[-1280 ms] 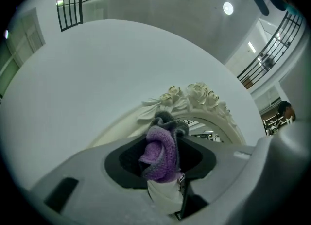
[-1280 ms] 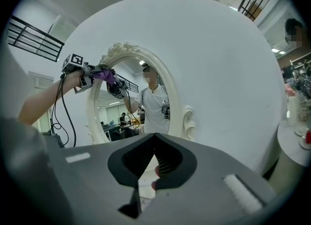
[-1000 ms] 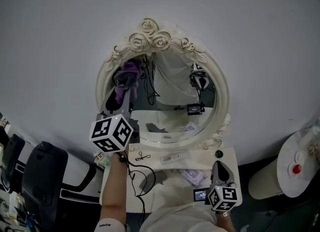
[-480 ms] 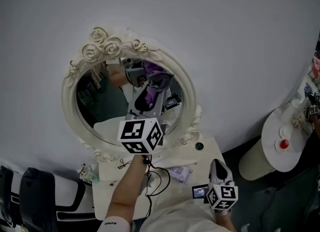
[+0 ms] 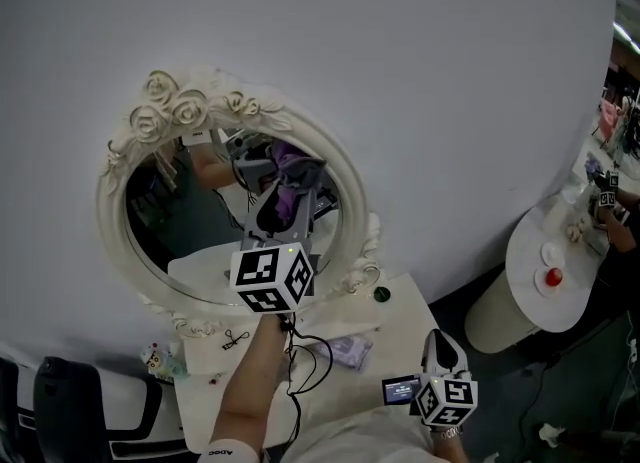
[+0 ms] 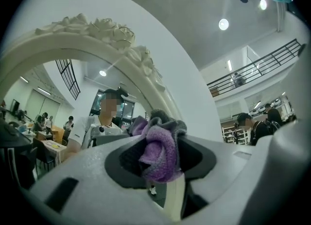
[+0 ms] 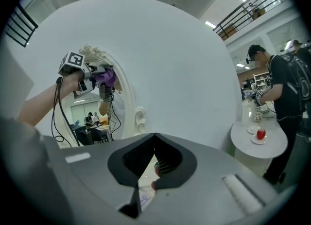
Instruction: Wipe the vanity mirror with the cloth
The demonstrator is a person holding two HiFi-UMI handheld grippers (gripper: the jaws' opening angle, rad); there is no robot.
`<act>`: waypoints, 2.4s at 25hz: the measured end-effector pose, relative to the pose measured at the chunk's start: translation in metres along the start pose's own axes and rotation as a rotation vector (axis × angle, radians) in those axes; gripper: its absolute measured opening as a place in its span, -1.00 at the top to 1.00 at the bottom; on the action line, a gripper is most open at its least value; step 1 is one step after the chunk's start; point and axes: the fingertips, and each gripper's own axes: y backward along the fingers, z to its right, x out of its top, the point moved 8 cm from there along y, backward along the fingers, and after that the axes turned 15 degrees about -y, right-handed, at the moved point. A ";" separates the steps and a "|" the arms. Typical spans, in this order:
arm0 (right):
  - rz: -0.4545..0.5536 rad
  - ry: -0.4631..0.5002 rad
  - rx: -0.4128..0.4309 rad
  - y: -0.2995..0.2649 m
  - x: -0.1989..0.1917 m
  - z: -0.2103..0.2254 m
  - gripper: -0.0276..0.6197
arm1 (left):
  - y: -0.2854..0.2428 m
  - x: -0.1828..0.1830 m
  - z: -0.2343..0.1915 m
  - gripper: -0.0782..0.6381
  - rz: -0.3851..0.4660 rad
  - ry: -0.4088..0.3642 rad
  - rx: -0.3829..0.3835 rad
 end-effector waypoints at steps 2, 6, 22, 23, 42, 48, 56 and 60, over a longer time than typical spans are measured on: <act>-0.019 0.011 0.033 -0.005 -0.003 -0.009 0.89 | 0.010 -0.003 -0.013 0.32 -0.007 0.005 0.034; -0.063 0.037 0.115 -0.018 -0.012 -0.031 0.89 | 0.041 -0.008 -0.047 0.33 -0.038 -0.015 0.124; -0.180 0.103 0.362 -0.052 -0.045 -0.110 0.89 | 0.167 -0.011 -0.187 0.34 -0.133 -0.125 0.510; -0.183 0.106 0.368 -0.052 -0.045 -0.112 0.89 | 0.171 -0.012 -0.191 0.34 -0.140 -0.130 0.527; -0.084 0.067 0.182 -0.014 -0.030 -0.063 0.89 | 0.088 -0.031 -0.041 0.35 -0.051 -0.006 0.139; -0.027 0.055 0.026 0.012 -0.013 -0.015 0.89 | 0.034 -0.069 0.019 0.35 -0.089 0.049 0.035; -0.012 0.063 -0.074 0.026 0.001 0.022 0.89 | 0.000 -0.082 0.049 0.35 -0.076 0.107 0.025; -0.035 0.069 -0.040 0.015 0.001 0.020 0.89 | 0.014 -0.084 0.034 0.35 -0.087 0.092 0.072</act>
